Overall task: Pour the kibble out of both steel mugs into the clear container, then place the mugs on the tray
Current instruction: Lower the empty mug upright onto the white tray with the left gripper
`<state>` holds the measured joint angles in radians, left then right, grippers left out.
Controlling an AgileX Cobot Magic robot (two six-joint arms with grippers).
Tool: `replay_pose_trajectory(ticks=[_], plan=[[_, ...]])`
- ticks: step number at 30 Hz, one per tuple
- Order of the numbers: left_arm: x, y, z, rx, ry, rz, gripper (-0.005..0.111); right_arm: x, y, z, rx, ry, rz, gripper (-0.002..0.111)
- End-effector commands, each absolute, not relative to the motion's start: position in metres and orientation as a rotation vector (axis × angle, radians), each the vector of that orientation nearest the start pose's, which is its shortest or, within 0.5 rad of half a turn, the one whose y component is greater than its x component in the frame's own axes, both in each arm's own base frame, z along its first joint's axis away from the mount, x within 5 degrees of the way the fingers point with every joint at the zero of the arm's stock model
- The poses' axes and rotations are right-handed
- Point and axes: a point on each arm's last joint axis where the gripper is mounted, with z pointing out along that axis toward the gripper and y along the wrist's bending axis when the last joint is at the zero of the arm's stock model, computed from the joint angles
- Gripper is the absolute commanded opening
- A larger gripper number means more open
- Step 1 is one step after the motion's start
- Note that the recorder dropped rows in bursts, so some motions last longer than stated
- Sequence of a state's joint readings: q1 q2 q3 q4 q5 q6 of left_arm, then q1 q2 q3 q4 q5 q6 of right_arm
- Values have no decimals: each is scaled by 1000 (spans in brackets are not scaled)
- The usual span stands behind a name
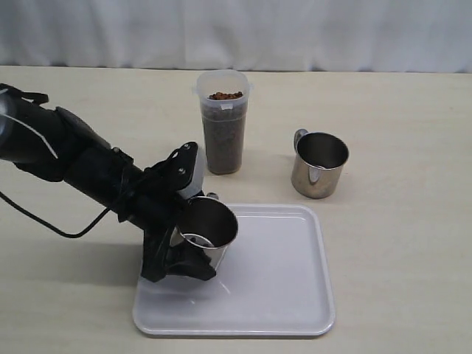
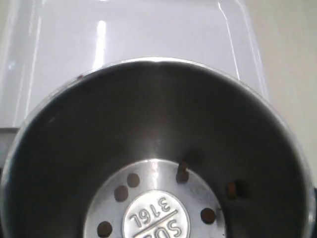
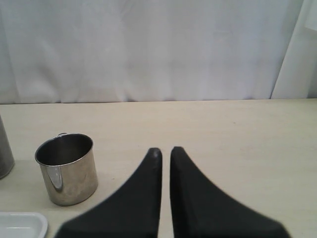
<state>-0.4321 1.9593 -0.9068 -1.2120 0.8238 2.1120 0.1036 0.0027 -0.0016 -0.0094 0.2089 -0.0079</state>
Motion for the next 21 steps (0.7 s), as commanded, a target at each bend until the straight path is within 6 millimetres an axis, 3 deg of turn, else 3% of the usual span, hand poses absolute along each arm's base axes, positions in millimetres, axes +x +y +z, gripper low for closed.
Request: replay_pose_trajectory(ticks=[1,6,15,21], plan=[[270,-196,112,-2357,-2468,1232,0,55,6,194,-100,1691,68,5],[273,-194,110,-2372,-2500,1147,6,55,6,194,-100,1691,68,5],[275,-188,104,-2408,-2486,993,57,55,6,194,-100,1691,68,5],[272,-184,103,-2279,-2501,952,74,55,6,194,-100,1691,68,5]])
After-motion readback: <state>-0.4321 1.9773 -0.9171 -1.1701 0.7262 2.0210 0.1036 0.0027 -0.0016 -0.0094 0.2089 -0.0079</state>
